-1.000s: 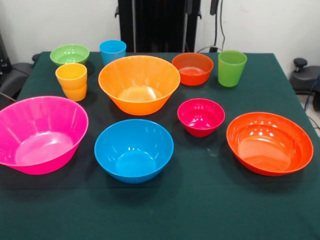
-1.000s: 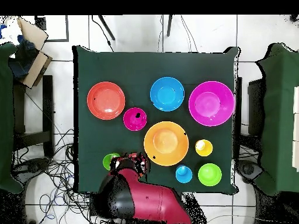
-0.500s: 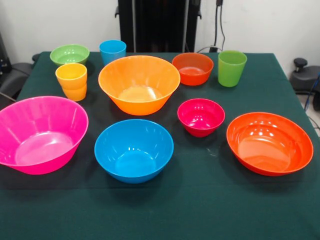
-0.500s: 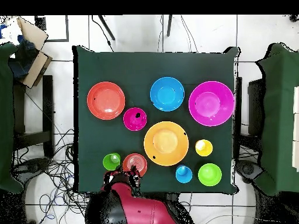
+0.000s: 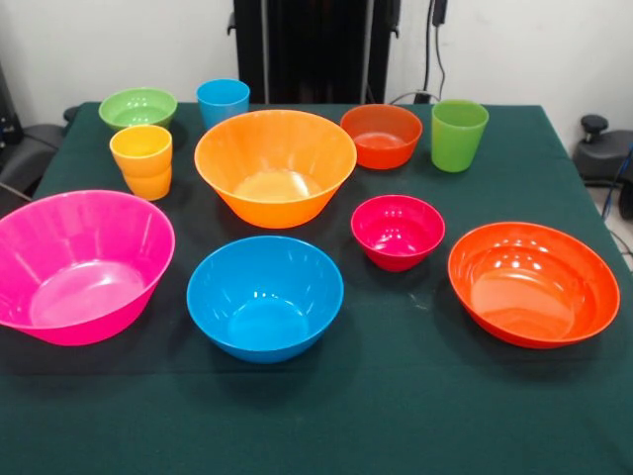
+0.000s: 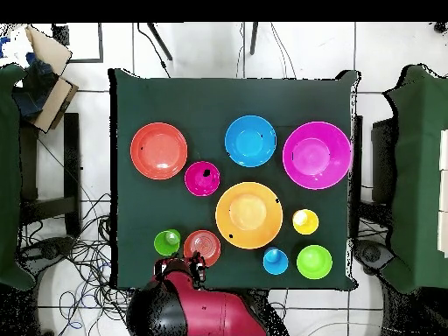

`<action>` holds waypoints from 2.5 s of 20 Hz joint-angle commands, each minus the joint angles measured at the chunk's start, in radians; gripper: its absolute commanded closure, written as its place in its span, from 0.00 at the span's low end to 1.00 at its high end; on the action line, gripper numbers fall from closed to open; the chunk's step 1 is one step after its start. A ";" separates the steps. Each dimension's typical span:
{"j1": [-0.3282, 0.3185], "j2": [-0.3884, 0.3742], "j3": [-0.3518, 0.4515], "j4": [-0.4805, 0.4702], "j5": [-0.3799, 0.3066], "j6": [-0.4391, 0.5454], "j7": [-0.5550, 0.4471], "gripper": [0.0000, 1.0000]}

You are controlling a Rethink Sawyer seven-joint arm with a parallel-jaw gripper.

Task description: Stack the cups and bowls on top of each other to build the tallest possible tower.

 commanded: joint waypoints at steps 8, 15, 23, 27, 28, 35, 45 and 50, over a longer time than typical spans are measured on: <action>0.068 0.210 0.016 -0.327 0.011 0.208 0.103 0.00; 0.066 0.279 0.025 -0.455 0.029 0.283 0.113 0.00; 0.067 0.375 0.024 -0.630 0.035 0.366 0.115 0.00; 0.065 0.400 0.027 -0.692 0.039 0.414 0.113 0.00; 0.066 0.406 0.025 -0.707 0.039 0.422 0.115 0.00; 0.071 0.394 0.020 -0.704 0.039 0.422 0.126 0.00; 0.038 0.362 0.047 -0.614 0.034 0.352 0.101 0.00; -0.026 0.328 0.092 -0.534 0.030 0.305 0.055 0.00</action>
